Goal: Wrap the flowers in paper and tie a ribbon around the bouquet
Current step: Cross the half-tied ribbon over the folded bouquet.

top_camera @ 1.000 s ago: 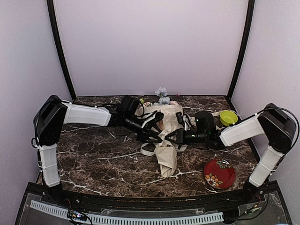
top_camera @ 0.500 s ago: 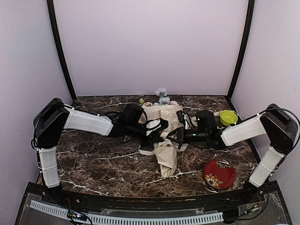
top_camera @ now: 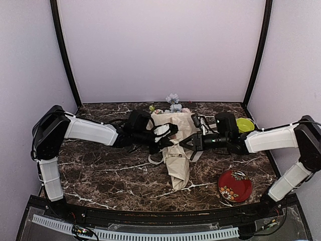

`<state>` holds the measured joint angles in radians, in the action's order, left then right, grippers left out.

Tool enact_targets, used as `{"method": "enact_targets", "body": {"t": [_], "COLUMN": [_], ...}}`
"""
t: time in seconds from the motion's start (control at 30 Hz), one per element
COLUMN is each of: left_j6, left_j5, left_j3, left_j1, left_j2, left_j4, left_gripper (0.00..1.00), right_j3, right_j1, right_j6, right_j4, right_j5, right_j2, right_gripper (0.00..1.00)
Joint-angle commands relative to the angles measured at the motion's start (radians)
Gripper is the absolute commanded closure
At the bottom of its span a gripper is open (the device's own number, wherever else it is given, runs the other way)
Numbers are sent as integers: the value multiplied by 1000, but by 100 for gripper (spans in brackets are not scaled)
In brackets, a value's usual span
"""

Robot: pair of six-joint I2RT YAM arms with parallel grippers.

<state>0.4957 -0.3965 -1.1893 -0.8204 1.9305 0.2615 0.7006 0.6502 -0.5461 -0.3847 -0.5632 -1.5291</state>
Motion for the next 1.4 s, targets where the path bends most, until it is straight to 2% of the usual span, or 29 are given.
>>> {"method": "enact_targets", "body": {"t": [0.0, 0.3, 0.53, 0.73, 1.1, 1.27, 1.37], "left_j6": [4, 4, 16, 12, -5, -6, -6], "left_j5": [23, 30, 108, 132, 143, 139, 125], "left_j3": [19, 21, 32, 39, 37, 49, 67], "left_j1": [0, -5, -23, -27, -29, -30, -31], "left_j2": [-64, -68, -65, -60, -29, -31, -41], "left_j4": [24, 17, 60, 75, 84, 96, 123], "left_gripper": [100, 100, 100, 100, 96, 99, 99], "right_j3": [93, 209, 212, 201, 194, 278, 325], "right_j1": [-37, -53, -38, -35, -34, -64, -63], "right_j6": [189, 227, 207, 218, 282, 352, 357], "right_j4": [207, 237, 169, 189, 265, 380, 383], "right_j5": [-54, -81, -164, -156, -211, -172, -201], "right_j2": [48, -107, -142, -136, -79, -100, -152], "right_gripper": [63, 63, 80, 99, 100, 95, 96]}}
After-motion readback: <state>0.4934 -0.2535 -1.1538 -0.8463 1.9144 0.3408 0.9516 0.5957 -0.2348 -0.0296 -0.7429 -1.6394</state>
